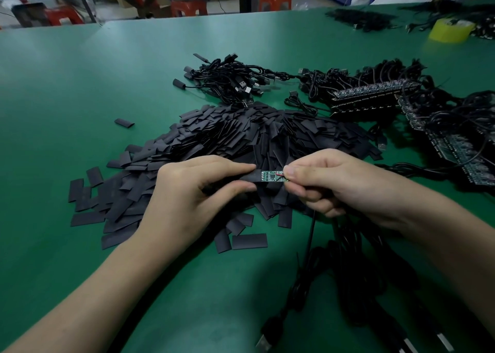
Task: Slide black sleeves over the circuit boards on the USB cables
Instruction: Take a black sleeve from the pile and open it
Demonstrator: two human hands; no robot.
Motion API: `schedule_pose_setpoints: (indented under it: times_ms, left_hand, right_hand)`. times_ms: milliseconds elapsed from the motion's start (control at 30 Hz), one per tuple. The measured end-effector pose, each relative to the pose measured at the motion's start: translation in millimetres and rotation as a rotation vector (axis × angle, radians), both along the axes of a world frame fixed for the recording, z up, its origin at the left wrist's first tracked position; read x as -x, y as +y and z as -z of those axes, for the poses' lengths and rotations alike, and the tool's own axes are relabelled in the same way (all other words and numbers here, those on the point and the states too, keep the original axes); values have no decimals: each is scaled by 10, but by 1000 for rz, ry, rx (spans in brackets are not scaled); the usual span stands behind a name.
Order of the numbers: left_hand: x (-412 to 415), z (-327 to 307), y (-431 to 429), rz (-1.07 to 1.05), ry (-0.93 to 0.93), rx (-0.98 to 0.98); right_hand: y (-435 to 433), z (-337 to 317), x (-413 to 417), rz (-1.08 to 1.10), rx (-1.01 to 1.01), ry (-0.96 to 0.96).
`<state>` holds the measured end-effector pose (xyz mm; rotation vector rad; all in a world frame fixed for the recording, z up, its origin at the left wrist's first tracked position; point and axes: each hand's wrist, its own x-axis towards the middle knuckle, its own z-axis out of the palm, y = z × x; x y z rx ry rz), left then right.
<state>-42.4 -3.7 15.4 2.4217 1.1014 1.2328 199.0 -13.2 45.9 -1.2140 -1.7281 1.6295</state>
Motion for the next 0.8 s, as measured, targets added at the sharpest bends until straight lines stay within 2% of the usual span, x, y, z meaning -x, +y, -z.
schedule_pose_setpoints:
  times_ms: [167,367,600,800]
  left_hand:
    - [14,-12,9,21,14,31]
    - [7,-10,-6,44,87,-47]
    - [-29,-4,-14,72,14,46]
    - [-51,7,-20,112,0,38]
  right_hand:
    - [-6,7,27,-9,-32,-70]
    - [-6,4,0,12,61,19]
    - [-16,36,41,-39,5,-33]
    - [-21,43,48,-52,-28,-65]
